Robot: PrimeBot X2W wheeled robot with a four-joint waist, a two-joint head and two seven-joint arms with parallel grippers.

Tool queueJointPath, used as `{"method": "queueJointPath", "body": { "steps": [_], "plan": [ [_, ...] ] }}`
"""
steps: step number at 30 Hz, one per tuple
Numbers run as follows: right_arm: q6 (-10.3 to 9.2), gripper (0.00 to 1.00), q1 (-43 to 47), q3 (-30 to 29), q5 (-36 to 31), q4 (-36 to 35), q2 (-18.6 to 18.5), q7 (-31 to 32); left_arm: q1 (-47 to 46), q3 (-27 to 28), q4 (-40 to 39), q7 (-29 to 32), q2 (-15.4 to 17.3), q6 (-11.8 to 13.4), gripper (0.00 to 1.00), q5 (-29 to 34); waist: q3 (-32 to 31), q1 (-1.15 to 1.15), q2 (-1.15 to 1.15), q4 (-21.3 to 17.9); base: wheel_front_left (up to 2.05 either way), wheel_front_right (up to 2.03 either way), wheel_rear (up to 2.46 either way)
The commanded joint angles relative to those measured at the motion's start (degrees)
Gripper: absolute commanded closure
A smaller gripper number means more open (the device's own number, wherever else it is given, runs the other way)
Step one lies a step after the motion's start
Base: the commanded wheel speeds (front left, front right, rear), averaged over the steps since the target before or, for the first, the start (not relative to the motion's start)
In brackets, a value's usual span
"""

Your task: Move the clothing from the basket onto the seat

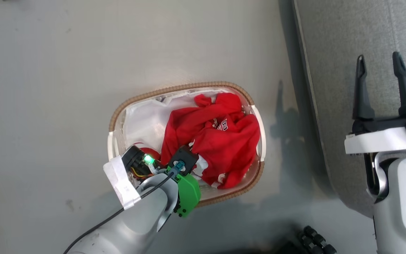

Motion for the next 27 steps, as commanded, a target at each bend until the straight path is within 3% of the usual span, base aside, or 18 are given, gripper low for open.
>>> {"method": "queueJointPath", "body": {
  "steps": [1, 12, 16, 27],
  "plan": [
    [-0.06, 0.0, 1.6, -0.3, -0.4, 0.6, -0.2, -0.1, 0.8, 0.7, -1.1, -0.3, 0.1, 0.6, 1.0, 0.9, -6.1, -0.01, 0.69, 2.1, 0.0, 0.0, 0.0],
    [-0.06, 0.0, 10.2, 0.3, -2.0, 5.1, -0.2, -0.1, 6.2, 4.8, -8.6, -0.3, 4.2, -0.7, 1.0, 6.8, -23.0, -0.01, 0.69, 4.8, 0.0, 0.0, 0.0],
    [-0.06, 0.0, 13.3, 1.3, -2.3, 5.9, -0.2, -0.1, 4.4, 6.7, -10.1, -0.3, 6.6, -0.6, 1.0, 8.2, -28.3, -0.01, 0.69, 5.0, 0.0, 0.0, 0.0],
    [-0.06, 0.0, 18.6, 3.6, -2.9, 6.5, -0.2, -0.1, -4.1, 8.1, -10.3, 0.2, 12.4, -3.2, 1.0, 10.5, -37.8, -0.01, 0.69, 4.8, 0.0, 0.0, 0.0]
  ]
}}
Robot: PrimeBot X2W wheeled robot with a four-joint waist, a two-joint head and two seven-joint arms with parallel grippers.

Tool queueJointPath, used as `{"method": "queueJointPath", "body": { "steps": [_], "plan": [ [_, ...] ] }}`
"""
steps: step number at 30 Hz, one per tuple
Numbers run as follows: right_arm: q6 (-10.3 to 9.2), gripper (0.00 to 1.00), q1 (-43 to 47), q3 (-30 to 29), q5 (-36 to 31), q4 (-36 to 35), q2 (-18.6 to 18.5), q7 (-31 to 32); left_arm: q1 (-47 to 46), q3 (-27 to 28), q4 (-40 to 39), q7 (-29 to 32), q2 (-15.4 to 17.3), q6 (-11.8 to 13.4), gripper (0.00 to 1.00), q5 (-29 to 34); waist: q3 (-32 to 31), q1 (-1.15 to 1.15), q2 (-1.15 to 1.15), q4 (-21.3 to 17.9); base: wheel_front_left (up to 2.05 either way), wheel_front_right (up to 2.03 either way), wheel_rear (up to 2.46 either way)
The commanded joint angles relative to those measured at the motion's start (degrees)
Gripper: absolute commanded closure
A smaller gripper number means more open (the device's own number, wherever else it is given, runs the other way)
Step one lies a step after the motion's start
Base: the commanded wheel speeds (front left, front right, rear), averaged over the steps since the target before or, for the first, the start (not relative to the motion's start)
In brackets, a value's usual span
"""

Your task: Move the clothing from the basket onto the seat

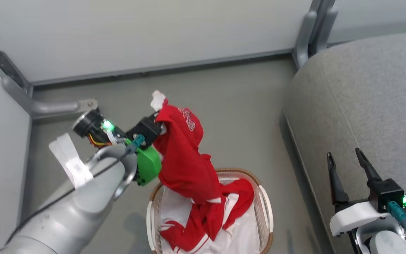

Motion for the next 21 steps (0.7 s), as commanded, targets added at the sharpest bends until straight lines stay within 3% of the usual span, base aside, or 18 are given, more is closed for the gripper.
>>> {"method": "queueJointPath", "body": {
  "steps": [1, 21],
  "plan": [
    [-0.06, 0.0, 1.3, 0.4, -0.4, 0.2, -0.2, -0.1, -1.9, 0.0, 0.2, 0.7, 1.0, -0.4, 1.0, 0.7, -5.9, 0.0, 0.68, 0.7, 0.0, 0.0, 0.0],
    [-0.06, 0.0, 1.7, 4.5, 1.0, 0.1, -0.2, -0.1, -19.5, 4.4, -2.9, 8.3, 5.5, 1.0, 1.0, -0.5, -8.0, 0.0, 0.68, -0.7, 0.0, 0.0, 0.0]
  ]
}}
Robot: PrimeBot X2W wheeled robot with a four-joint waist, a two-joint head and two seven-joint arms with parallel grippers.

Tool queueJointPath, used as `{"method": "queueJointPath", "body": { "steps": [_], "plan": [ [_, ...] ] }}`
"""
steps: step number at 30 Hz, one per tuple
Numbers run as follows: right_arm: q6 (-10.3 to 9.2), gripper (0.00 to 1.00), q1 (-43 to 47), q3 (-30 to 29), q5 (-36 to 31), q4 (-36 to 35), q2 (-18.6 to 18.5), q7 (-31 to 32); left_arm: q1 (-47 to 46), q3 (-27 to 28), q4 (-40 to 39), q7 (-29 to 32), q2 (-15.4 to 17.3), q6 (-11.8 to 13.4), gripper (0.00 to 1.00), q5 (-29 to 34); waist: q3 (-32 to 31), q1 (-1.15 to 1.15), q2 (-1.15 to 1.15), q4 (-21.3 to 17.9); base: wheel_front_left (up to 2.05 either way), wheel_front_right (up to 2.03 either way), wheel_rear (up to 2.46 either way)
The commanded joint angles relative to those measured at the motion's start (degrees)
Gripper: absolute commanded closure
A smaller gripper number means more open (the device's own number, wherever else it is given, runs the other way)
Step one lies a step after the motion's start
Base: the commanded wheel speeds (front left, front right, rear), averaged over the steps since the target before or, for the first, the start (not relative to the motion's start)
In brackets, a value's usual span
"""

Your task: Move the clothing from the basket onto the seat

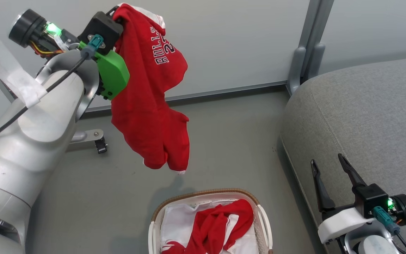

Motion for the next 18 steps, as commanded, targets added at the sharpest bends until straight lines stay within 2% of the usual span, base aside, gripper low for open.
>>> {"method": "queueJointPath", "body": {
  "steps": [1, 3, 6, 15, 18],
  "plan": [
    [-0.06, 0.0, 0.6, -0.1, 0.5, 0.1, -0.2, -0.1, -1.2, 0.3, -0.3, 0.4, 0.2, 0.3, 1.0, -0.3, -0.1, 0.01, 0.68, 0.1, 0.0, 0.0, 0.0],
    [-0.06, 0.0, 0.6, 0.4, 1.1, 0.3, -0.2, -0.1, -1.9, 0.3, -0.6, 0.9, -0.1, 0.3, 1.0, -0.4, -0.2, 0.01, 0.68, 0.3, 0.0, 0.0, 0.0],
    [-0.06, 0.0, -0.5, 2.0, 5.9, 1.8, -0.2, -0.1, -2.7, -0.2, -1.2, 1.9, -0.7, 0.1, 1.0, -0.3, -0.3, 0.01, 0.68, 0.8, 0.0, 0.0, 0.0],
    [-0.06, 0.0, -12.7, 21.6, 9.1, 5.8, -0.3, -0.1, -4.0, -1.9, -4.4, 4.3, -3.7, -0.7, 1.0, -0.9, 0.0, 0.01, 0.68, 2.8, 0.0, 0.0, 0.0],
    [-0.06, 0.0, -17.8, 25.8, 10.0, 8.6, -0.3, -0.1, -4.6, -2.4, -5.5, 4.8, -5.0, -0.7, 1.0, -0.8, 0.1, 0.01, 0.68, 3.8, 0.0, 0.0, 0.0]
  ]
}}
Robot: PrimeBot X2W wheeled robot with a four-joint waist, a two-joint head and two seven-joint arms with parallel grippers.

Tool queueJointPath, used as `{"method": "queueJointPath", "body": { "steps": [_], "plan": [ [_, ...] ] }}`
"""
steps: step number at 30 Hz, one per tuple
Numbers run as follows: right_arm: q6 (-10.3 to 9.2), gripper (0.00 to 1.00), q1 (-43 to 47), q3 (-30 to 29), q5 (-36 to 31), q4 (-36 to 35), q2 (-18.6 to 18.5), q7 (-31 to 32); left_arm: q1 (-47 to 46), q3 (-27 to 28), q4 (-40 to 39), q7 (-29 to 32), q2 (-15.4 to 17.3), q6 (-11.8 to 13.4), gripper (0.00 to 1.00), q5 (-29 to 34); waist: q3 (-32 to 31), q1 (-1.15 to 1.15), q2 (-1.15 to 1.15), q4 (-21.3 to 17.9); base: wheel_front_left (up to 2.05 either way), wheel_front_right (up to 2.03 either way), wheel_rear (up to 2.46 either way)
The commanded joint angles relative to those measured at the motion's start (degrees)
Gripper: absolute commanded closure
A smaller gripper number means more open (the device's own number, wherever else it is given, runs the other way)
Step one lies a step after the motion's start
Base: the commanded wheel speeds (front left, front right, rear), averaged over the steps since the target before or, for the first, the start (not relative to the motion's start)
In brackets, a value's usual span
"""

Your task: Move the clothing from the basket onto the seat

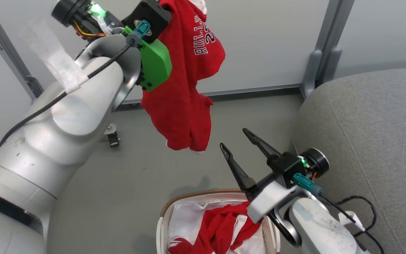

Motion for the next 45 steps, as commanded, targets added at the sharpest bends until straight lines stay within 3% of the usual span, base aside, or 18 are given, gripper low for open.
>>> {"method": "queueJointPath", "body": {
  "steps": [1, 9, 16, 17, 18, 19, 28, 29, 30, 32, 33, 34, 45],
  "plan": [
    [-0.06, 0.0, -2.2, 1.5, 0.7, 1.1, -0.3, -0.1, -1.3, -0.2, -0.5, 0.2, -0.7, -0.3, 1.0, -0.2, 0.2, 0.0, 0.69, 1.1, 0.0, 0.0, 0.0],
    [-0.06, 0.0, -10.6, 6.6, 3.9, 6.3, -0.3, -0.1, -2.1, -2.0, -3.0, 0.3, -4.8, -0.8, 1.0, -0.5, 0.5, 0.0, 0.69, 4.0, 0.0, 0.0, 0.0],
    [-0.06, 0.02, -13.8, 4.5, 3.8, 9.3, -0.3, -0.1, -1.5, -3.9, -7.0, 0.9, -6.4, -1.3, 1.0, -0.6, 0.7, 0.0, 0.69, 5.6, 0.0, 0.0, 0.0],
    [-0.06, 0.56, -14.0, 4.3, 3.9, 9.6, -0.3, -0.1, -1.1, -4.2, -7.6, 1.1, -6.4, -1.3, 1.0, -0.5, 0.7, 0.0, 0.69, 5.7, 0.0, 0.0, 0.0],
    [-0.06, 0.71, -14.2, 4.3, 4.1, 9.9, -0.3, -0.1, -0.8, -4.4, -8.1, 1.3, -6.3, -1.3, 1.0, -0.6, 0.7, 0.0, 0.69, 5.9, 0.0, 0.0, 0.0],
    [-0.06, 1.0, -14.5, 4.2, 4.4, 10.2, -0.3, -0.1, -0.5, -4.5, -8.7, 1.6, -6.1, -1.2, 1.0, -0.8, 0.7, 0.0, 0.69, 6.0, 0.0, 0.0, 0.0],
    [-0.06, 1.0, -15.2, 2.2, 3.8, 9.7, -0.3, -0.1, 2.0, -3.6, -10.0, 2.2, -3.6, 0.0, 1.0, -2.7, 1.1, 0.0, 0.69, 5.6, 0.0, 0.0, 0.0],
    [-0.06, 1.0, -15.3, 1.8, 3.7, 9.3, -0.3, -0.1, 2.7, -3.2, -9.8, 2.2, -3.2, 0.2, 0.89, -3.2, 1.2, 0.0, 0.69, 5.4, 0.0, 0.0, 0.0],
    [-0.06, 1.0, -15.3, 1.4, 3.7, 9.0, -0.3, -0.1, 3.3, -3.0, -9.5, 2.3, -2.7, 0.2, 0.86, -3.7, 1.3, 0.0, 0.69, 5.2, 0.0, 0.0, 0.0],
    [-0.06, 1.0, -15.3, 0.4, 3.3, 8.6, -0.3, -0.1, 4.7, -2.7, -8.9, 2.3, -1.7, 0.3, 0.6, -4.8, 1.4, 0.0, 0.69, 4.8, 0.0, 0.0, 0.0],
    [-0.06, 1.0, -15.2, -0.3, 3.1, 8.3, -0.3, -0.1, 5.4, -2.5, -8.5, 1.9, -1.1, 0.5, 0.24, -5.2, 1.5, 0.0, 0.69, 4.7, 0.0, 0.0, 0.0],
    [-0.06, 1.0, -15.2, -1.1, 2.8, 8.0, -0.3, -0.1, 6.2, -2.2, -8.2, 1.4, -0.6, 0.7, 0.0, -5.5, 1.6, 0.0, 0.69, 4.5, 0.0, 0.0, 0.0],
    [-0.06, 1.0, -13.7, -9.1, -1.1, 6.9, -0.3, -0.1, 16.5, -1.1, -5.0, -6.0, 1.2, 1.6, 0.0, -9.4, 2.0, 0.0, 0.69, 4.1, 0.0, 0.0, 0.0]
  ]
}}
